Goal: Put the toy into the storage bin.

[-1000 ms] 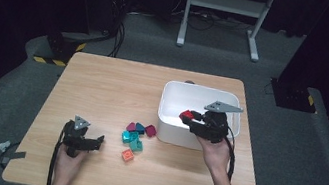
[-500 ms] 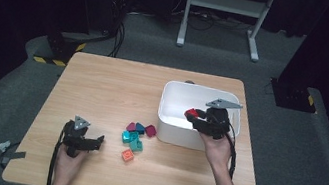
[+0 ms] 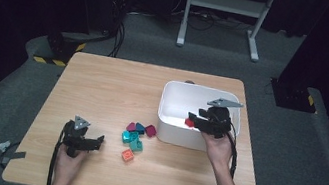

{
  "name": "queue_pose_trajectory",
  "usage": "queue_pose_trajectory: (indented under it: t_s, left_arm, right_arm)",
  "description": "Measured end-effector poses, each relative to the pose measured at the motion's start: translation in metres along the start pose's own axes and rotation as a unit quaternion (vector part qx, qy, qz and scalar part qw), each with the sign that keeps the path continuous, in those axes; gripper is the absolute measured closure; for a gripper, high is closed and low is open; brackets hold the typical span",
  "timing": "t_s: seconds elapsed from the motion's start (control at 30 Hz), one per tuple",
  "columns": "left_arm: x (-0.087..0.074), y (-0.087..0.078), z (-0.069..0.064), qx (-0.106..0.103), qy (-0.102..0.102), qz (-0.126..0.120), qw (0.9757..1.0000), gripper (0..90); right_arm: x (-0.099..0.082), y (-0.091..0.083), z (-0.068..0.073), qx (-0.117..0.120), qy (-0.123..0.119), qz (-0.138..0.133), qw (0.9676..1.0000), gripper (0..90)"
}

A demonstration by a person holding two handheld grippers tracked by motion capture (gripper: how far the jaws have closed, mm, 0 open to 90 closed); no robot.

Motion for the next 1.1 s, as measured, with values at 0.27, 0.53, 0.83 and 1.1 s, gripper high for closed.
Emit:
queue_pose_trajectory:
  t_s: [0.27,0.53,0.83,1.1]
  left_arm:
    - [0.000,0.000,0.000,0.000,0.000,0.000,1.0000,9.4]
    - [0.000,0.000,0.000,0.000,0.000,0.000,1.0000,9.4]
    - [0.000,0.000,0.000,0.000,0.000,0.000,1.0000,9.4]
    - [0.000,0.000,0.000,0.000,0.000,0.000,1.0000,9.4]
  right_arm:
    - [0.000,-0.008,0.008,0.001,-0.008,-0.013,0.9999,49.9]
    - [-0.001,-0.020,0.030,0.019,-0.025,-0.035,0.9989,48.2]
    - [-0.004,-0.028,0.056,0.051,-0.036,-0.053,0.9966,47.8]
    - [-0.017,-0.023,0.084,0.085,-0.049,-0.048,0.9940,47.8]
Point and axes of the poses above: each handheld gripper's, and its own axes: y roughly forward along the jaws, x roughly out of its top, z roughly to its left, the point moved 4 cm from there along y, roughly forward along the jaws, and after that the axes turned 14 degrees about -z, right-handed, at the moved point
